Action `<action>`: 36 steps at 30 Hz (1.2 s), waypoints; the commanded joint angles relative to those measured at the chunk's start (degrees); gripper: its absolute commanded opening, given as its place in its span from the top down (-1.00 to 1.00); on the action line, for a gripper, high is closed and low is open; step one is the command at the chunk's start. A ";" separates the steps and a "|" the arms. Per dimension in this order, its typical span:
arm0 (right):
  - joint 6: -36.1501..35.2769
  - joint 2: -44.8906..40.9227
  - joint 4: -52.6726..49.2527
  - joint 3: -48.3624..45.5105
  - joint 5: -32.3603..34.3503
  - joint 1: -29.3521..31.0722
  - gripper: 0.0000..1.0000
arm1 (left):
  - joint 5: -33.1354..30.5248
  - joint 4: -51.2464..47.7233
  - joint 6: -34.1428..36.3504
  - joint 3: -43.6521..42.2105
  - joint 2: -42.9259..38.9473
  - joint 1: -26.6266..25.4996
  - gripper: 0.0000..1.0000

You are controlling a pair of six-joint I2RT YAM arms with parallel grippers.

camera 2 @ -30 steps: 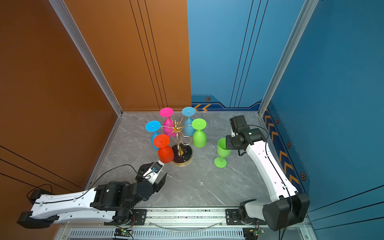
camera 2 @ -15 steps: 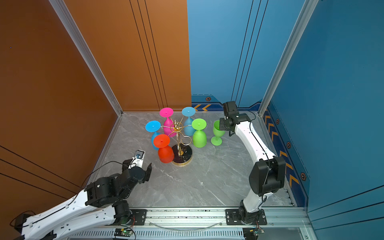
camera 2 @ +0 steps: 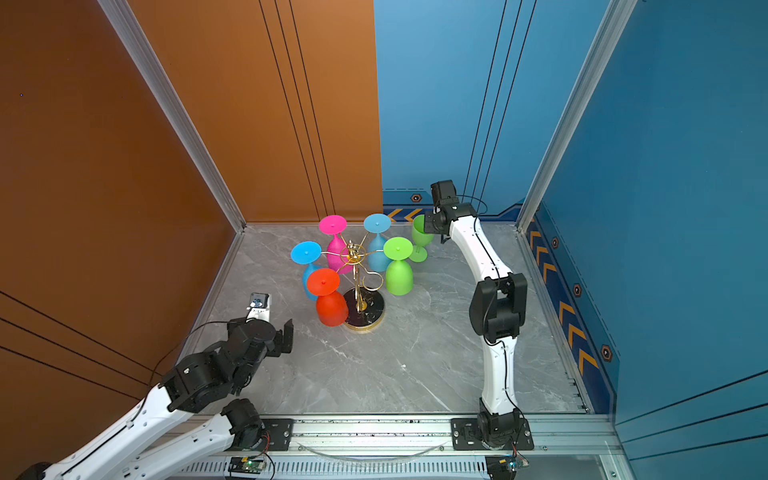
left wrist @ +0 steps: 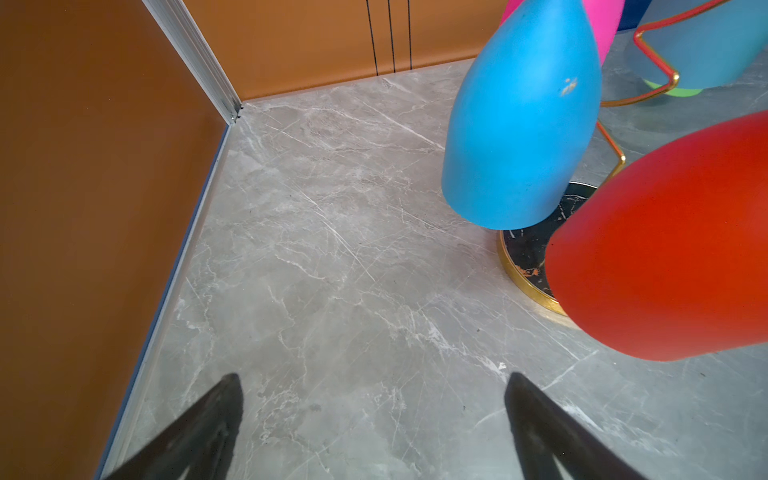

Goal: Take the wine glass off the wine glass rack
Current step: 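Carry the light green glass past the rack and lower it upright with the right gripper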

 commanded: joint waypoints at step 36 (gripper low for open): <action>-0.12 11.02 -4.72 12.81 0.50 2.40 0.66 | 17.17 8.57 1.74 -3.17 -3.26 12.37 -0.96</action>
